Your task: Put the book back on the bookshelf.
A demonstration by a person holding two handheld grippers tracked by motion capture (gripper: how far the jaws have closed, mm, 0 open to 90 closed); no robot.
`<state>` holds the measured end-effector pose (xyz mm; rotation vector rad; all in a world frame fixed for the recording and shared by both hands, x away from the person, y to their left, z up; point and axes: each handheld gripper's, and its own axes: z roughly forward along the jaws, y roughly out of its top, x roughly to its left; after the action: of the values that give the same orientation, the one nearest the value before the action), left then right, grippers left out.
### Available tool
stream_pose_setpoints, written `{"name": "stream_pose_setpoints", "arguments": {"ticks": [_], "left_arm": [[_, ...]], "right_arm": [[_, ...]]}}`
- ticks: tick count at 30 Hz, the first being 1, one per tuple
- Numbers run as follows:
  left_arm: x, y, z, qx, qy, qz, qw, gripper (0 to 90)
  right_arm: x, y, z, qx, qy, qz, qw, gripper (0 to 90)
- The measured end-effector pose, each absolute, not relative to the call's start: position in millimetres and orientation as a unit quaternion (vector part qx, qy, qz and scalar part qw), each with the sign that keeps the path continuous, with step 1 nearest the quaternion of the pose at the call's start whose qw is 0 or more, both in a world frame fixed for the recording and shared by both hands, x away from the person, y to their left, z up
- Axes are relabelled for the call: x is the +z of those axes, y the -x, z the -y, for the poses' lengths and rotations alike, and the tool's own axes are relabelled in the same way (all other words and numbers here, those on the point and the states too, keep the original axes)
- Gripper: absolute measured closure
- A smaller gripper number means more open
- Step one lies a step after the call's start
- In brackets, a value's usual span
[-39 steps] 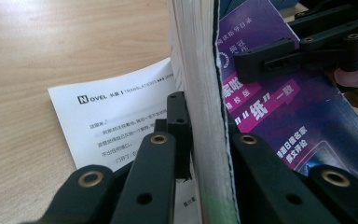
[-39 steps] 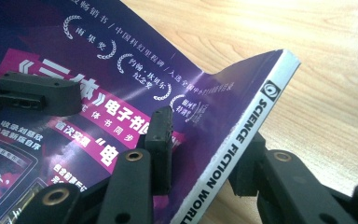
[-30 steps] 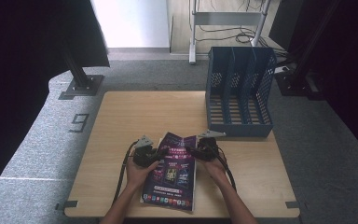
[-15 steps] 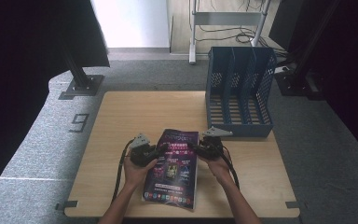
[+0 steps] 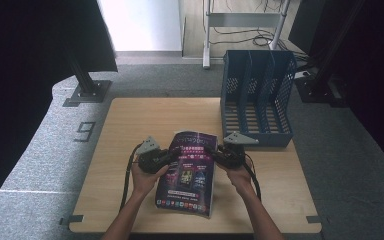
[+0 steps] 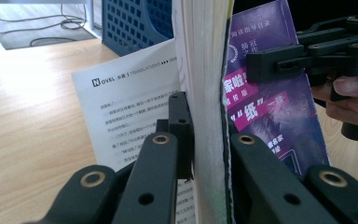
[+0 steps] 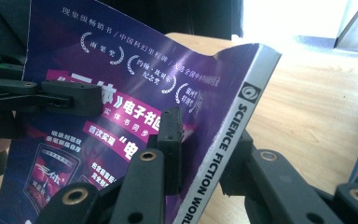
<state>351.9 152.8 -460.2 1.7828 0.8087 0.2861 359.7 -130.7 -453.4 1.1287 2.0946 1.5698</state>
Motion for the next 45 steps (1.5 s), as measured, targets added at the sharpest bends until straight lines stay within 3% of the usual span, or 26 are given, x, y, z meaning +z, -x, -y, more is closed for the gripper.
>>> {"name": "stream_pose_setpoints", "arguments": {"ticks": [29, 45], "left_arm": [[-446.9, -353.2, -155.0, 0.129, -0.749, -0.336, 0.556, 84.8], [-431.9, -356.4, -157.7, 0.143, -0.745, -0.324, 0.566, 84.6]], "right_arm": [[-439.0, -352.2, 128.8, 0.559, -0.376, -0.718, 0.174, 75.8], [-422.7, -345.3, 128.6, 0.585, -0.338, -0.703, 0.221, 78.7]]}}
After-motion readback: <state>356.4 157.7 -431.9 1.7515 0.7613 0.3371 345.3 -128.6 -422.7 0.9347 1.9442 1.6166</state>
